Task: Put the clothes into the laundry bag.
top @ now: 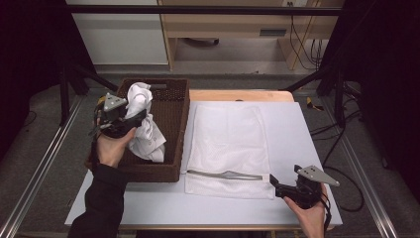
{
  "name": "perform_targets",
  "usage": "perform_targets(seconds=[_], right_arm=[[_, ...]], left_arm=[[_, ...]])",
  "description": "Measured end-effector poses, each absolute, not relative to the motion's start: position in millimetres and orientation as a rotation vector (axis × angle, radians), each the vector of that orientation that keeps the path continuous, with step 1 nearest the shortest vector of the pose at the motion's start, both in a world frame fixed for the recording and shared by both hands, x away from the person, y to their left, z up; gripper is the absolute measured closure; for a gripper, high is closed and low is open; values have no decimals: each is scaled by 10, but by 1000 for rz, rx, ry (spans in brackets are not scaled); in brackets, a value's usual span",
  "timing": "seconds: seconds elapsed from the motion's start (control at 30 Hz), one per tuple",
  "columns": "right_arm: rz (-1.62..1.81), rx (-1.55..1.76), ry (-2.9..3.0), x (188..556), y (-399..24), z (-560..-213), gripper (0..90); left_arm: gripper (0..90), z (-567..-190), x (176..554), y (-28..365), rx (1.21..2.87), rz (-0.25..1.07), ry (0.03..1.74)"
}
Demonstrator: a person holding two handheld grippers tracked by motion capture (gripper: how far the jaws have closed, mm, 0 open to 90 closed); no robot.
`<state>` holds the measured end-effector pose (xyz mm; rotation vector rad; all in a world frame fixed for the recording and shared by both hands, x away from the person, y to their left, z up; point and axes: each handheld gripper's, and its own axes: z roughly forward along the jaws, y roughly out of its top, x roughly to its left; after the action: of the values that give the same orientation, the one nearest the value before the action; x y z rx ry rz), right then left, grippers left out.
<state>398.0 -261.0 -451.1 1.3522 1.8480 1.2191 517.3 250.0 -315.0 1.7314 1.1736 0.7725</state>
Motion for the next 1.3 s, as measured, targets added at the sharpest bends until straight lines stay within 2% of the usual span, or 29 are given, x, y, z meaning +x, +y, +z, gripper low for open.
perform_targets(seconds=[0.53,1.3], right_arm=[[1230,1347,1836,3971,-2600,-4500,48],[1247,1321,1807,3937,-2603,-4449,52]], left_arm=[[581,-2621,4826,2717,1514,817,1101],[580,-2089,4398,2418,1435,833,928]])
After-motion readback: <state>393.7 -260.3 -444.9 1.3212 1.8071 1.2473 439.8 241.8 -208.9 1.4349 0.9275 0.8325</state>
